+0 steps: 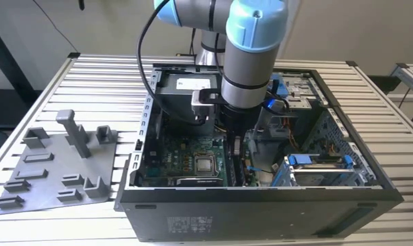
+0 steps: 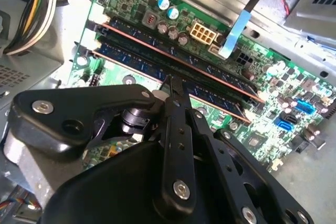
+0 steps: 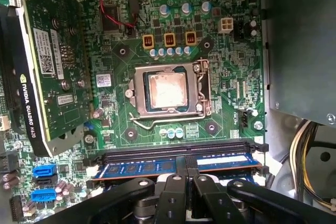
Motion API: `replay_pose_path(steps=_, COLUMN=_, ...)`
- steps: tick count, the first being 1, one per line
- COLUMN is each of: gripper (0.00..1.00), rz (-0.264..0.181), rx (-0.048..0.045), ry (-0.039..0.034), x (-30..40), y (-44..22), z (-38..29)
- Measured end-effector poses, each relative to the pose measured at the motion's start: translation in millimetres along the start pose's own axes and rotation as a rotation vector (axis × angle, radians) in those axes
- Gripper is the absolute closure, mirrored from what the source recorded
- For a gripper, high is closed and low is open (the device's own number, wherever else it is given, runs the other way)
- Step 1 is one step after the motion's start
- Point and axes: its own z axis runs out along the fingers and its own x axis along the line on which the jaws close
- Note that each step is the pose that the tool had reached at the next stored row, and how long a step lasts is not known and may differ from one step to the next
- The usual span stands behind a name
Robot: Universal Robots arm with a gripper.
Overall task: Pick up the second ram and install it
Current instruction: 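Press down the second ram until it locks into place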
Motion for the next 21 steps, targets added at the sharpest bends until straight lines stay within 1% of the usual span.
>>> replay_pose_path(steps=1, gripper=0.89, rz=0.0, rx=-0.0004, ry=0.0011, x=0.2, y=-0.1, z=-2.9)
replay_pose_path(steps=4, gripper=0.89, rz=0.0, rx=-0.0006, ry=0.0007, x=0.3, y=0.0, z=-2.8)
replay_pose_path(steps=6, gripper=0.89, rz=0.0, rx=-0.0008, ry=0.0002, x=0.5, y=0.1, z=0.2)
replay_pose_path(steps=9, gripper=0.89, rz=0.0, rx=-0.0013, ry=0.0018, x=0.8, y=0.3, z=4.7)
replay_pose_path(steps=10, gripper=0.89, rz=0.0, rx=-0.0014, ry=0.0012, x=1.0, y=0.4, z=6.3)
replay_pose_path(steps=12, gripper=0.89, rz=0.0, rx=-0.002, ry=-0.0031, x=0.8, y=0.3, z=6.8)
replay_pose_path(steps=14, gripper=0.89, rz=0.0, rx=-0.0011, ry=-0.0098, x=-0.3, y=0.0, z=1.2)
replay_pose_path(steps=16, gripper=0.89, rz=0.0, rx=-0.0015, ry=-0.0063, x=0.3, y=-0.2, z=-8.9)
replay_pose_path(steps=21, gripper=0.89, rz=0.0, rx=-0.0016, ry=-0.0062, x=-0.3, y=-1.0, z=-31.7)
